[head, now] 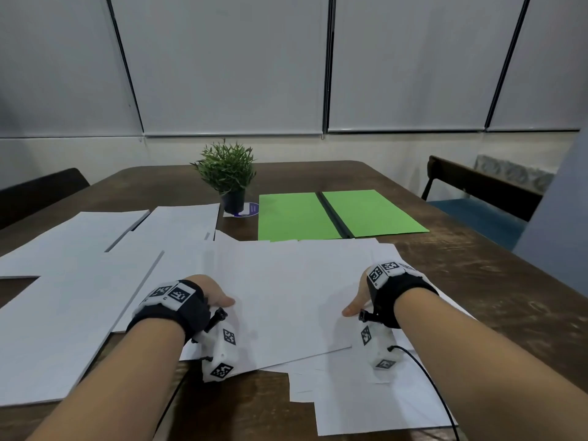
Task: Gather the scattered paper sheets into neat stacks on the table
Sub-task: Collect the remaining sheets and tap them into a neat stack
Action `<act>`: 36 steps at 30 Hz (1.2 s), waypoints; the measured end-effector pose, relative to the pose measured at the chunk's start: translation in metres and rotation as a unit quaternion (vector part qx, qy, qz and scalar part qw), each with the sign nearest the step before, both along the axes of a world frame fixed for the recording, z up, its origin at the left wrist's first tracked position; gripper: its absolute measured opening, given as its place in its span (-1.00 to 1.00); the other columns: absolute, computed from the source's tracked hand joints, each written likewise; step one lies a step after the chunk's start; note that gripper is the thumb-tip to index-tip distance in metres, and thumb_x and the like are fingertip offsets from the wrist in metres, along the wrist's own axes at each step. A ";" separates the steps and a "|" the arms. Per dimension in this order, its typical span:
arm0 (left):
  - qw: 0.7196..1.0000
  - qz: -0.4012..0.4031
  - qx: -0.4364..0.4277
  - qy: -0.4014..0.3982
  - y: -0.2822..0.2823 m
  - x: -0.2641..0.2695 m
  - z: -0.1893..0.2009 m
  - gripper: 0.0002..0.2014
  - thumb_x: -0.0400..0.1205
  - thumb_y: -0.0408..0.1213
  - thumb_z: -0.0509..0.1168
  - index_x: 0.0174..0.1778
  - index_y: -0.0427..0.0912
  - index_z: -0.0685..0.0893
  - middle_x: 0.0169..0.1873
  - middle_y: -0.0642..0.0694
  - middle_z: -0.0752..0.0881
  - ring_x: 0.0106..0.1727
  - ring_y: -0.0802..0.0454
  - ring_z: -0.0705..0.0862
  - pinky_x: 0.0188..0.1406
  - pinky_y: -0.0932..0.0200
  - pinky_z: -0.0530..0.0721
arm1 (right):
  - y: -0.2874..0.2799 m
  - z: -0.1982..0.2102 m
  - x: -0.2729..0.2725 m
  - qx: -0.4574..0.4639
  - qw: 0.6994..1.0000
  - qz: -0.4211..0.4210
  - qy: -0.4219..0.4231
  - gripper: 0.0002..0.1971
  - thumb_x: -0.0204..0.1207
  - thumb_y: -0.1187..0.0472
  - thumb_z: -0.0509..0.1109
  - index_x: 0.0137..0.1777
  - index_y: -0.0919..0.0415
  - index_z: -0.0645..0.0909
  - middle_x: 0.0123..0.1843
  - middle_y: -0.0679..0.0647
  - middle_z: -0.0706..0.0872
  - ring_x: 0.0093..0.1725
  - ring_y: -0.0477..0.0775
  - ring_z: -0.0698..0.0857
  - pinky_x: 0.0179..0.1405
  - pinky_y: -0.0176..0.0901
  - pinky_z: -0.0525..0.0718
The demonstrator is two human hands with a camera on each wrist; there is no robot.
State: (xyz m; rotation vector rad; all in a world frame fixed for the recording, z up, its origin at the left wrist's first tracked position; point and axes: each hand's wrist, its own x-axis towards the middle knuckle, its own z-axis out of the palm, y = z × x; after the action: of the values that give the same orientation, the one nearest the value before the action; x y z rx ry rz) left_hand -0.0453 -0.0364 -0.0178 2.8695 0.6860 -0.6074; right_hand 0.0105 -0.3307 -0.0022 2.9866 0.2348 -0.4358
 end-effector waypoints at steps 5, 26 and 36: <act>1.000 -0.002 0.003 0.015 -0.002 0.001 0.001 -0.39 0.65 0.15 0.19 0.44 -0.27 0.48 0.40 -0.17 0.56 0.44 -0.10 0.50 0.40 0.12 0.40 | -0.019 0.007 0.002 0.042 0.997 -0.057 0.025 -0.51 0.32 -0.35 0.48 -0.12 0.11 0.72 -0.12 0.03 0.80 -0.12 0.08 0.73 -0.06 -0.21 0.68; 0.995 0.067 -0.069 -0.018 -0.010 0.000 0.001 -0.36 0.69 0.18 0.09 0.46 -0.31 0.47 0.46 -0.27 0.51 0.49 -0.16 0.48 0.51 0.05 0.39 | -0.073 0.071 0.058 0.494 0.829 -0.163 -0.205 -0.74 0.50 0.21 0.47 0.16 0.27 0.66 0.13 0.24 0.75 0.11 0.25 0.71 0.18 -0.04 0.64; 0.888 0.219 -0.356 -0.190 0.007 -0.004 -0.004 0.14 0.37 0.63 -0.15 0.57 -0.30 0.35 0.43 -0.47 0.44 -0.02 -0.41 0.74 -0.04 -0.05 0.74 | -0.039 0.097 0.052 0.654 0.713 -0.100 -0.231 -0.75 0.53 0.26 0.46 0.18 0.29 0.69 0.05 0.14 0.76 0.01 0.12 0.72 0.05 -0.14 0.63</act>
State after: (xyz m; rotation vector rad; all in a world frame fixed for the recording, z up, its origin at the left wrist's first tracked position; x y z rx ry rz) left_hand -0.0489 -0.0291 -0.0214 1.9740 0.7939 -0.1572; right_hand 0.0622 -0.3694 0.0947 4.3210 0.2084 0.9426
